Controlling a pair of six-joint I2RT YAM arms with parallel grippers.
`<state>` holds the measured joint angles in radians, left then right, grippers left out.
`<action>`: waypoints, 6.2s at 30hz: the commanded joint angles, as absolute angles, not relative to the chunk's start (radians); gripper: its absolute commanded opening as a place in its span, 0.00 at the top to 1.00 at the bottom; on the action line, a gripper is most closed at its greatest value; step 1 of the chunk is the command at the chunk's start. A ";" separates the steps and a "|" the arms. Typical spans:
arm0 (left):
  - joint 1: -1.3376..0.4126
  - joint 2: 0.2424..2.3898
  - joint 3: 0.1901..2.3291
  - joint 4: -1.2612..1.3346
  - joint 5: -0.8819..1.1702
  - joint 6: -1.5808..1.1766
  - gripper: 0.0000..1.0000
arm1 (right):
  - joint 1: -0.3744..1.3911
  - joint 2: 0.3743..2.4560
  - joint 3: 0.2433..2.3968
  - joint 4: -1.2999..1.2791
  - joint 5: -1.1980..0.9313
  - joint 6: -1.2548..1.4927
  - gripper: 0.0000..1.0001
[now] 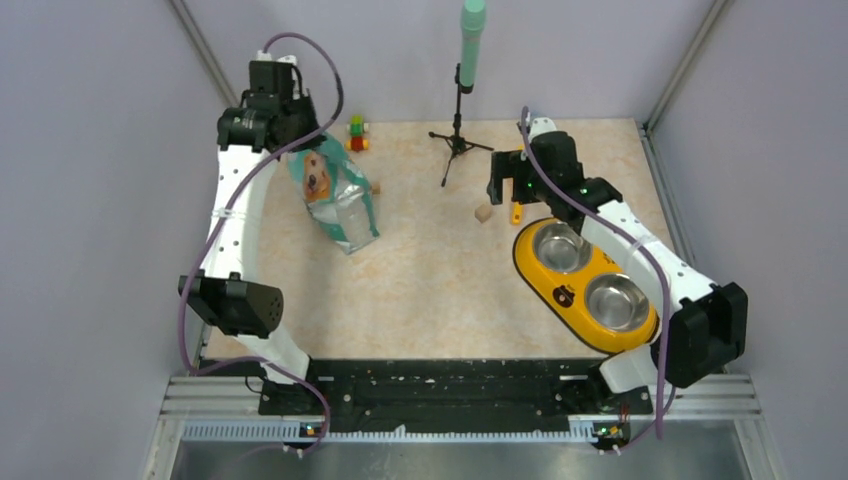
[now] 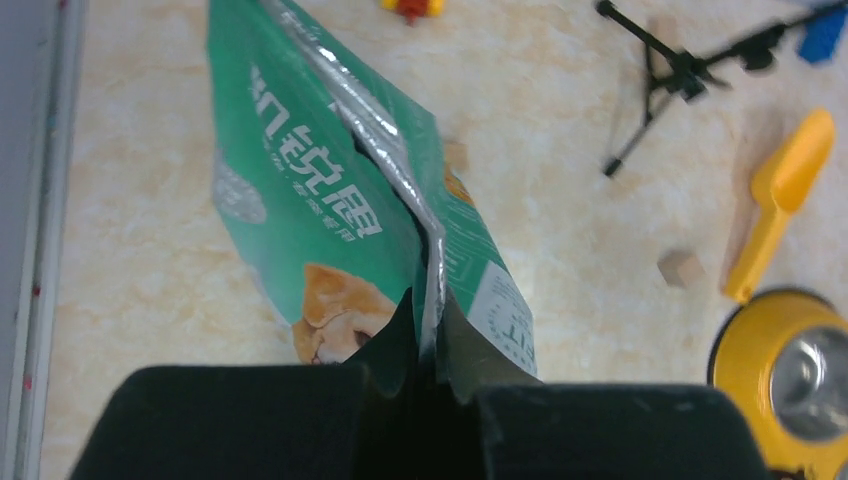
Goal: Serve the pet food
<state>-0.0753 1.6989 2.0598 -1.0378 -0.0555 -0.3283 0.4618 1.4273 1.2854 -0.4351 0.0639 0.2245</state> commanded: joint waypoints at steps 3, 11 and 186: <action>-0.304 1.564 2.075 -1.036 0.383 -0.122 1.00 | 0.468 1.315 1.310 -0.414 0.122 0.299 0.01; -0.407 1.561 2.091 -1.076 0.536 -0.117 1.00 | 0.468 1.295 1.413 -0.432 0.094 0.415 0.01; -0.345 1.645 1.916 -0.680 0.343 -0.660 1.00 | 0.594 1.456 1.700 -0.503 -0.014 0.683 1.00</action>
